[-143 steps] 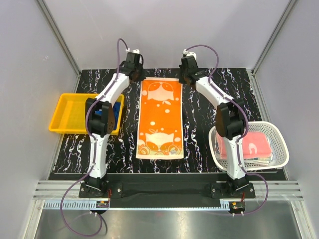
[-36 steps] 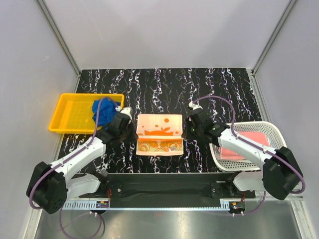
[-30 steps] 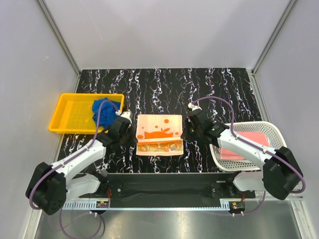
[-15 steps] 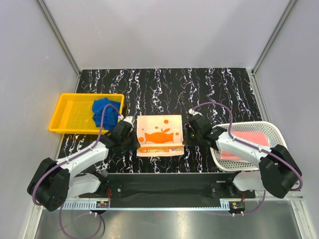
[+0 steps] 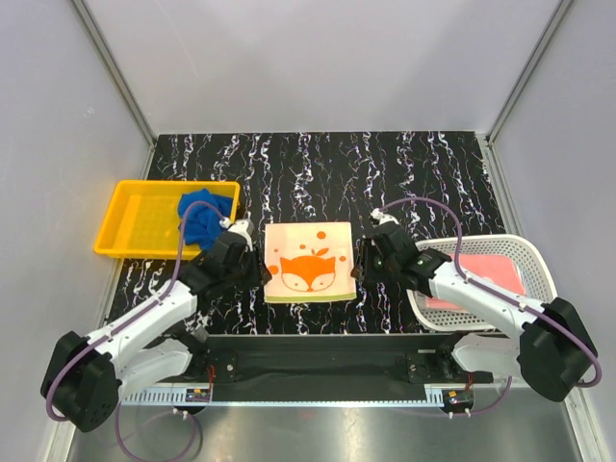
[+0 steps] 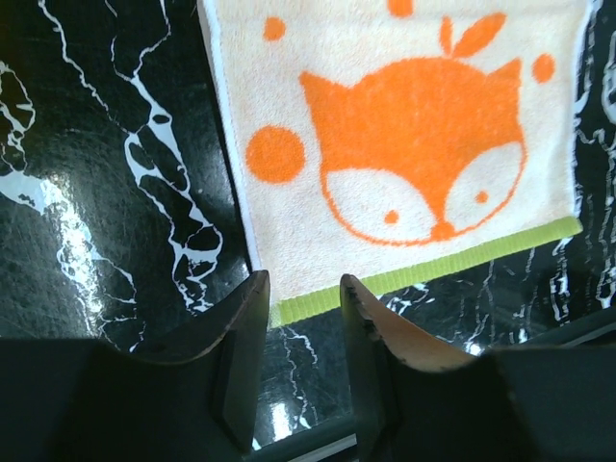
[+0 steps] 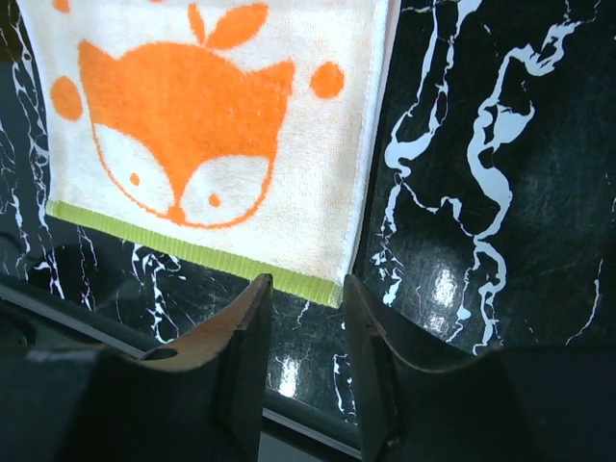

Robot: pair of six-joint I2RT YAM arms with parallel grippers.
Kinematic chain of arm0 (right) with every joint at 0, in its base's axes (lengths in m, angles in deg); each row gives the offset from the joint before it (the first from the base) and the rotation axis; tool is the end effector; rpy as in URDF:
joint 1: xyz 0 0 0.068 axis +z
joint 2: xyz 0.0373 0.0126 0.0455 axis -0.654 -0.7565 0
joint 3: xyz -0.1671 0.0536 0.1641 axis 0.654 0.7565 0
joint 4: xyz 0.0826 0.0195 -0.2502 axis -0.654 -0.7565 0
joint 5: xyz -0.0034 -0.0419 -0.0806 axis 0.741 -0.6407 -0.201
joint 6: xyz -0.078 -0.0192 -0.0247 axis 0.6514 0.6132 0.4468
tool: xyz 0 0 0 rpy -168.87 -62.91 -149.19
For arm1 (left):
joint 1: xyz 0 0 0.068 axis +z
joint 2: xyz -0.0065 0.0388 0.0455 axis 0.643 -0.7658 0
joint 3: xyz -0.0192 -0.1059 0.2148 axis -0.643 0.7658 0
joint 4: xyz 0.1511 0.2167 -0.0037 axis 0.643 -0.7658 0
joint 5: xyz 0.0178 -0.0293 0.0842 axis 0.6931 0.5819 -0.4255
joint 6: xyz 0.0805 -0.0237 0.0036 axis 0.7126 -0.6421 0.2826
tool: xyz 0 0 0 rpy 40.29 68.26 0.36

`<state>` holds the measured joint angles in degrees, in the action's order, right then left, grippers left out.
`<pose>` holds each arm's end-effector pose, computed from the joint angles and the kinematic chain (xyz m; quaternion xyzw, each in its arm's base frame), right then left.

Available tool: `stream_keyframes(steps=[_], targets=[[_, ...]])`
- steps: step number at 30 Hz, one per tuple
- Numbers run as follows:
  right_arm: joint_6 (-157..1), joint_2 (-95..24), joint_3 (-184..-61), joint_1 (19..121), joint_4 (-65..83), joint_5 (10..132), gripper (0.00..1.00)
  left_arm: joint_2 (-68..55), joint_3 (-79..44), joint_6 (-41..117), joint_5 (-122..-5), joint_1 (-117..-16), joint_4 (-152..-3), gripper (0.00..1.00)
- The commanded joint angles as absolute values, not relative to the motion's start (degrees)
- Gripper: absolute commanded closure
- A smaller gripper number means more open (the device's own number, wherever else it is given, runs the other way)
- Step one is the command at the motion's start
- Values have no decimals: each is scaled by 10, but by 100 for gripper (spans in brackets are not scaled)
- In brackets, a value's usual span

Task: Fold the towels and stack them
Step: Fold the towel

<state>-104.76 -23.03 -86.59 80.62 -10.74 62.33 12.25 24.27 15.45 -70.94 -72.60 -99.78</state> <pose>0.2149 0.1780 0.1498 -0.0505 0.9346 0.2063 0.2853 0.2041 -0.1317 0.1413 -0.0068 0.9303 -0.2065 0.3030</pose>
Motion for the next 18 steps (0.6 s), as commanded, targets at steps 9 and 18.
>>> stream_keyframes(steps=[9,18], targets=[[-988,-420,-1080,776,-118,528,56,-103,39,185,-811,-692,-1000,54],[-948,-641,-1255,719,-138,538,58,-330,-151,271,-862,-636,-1053,54]])
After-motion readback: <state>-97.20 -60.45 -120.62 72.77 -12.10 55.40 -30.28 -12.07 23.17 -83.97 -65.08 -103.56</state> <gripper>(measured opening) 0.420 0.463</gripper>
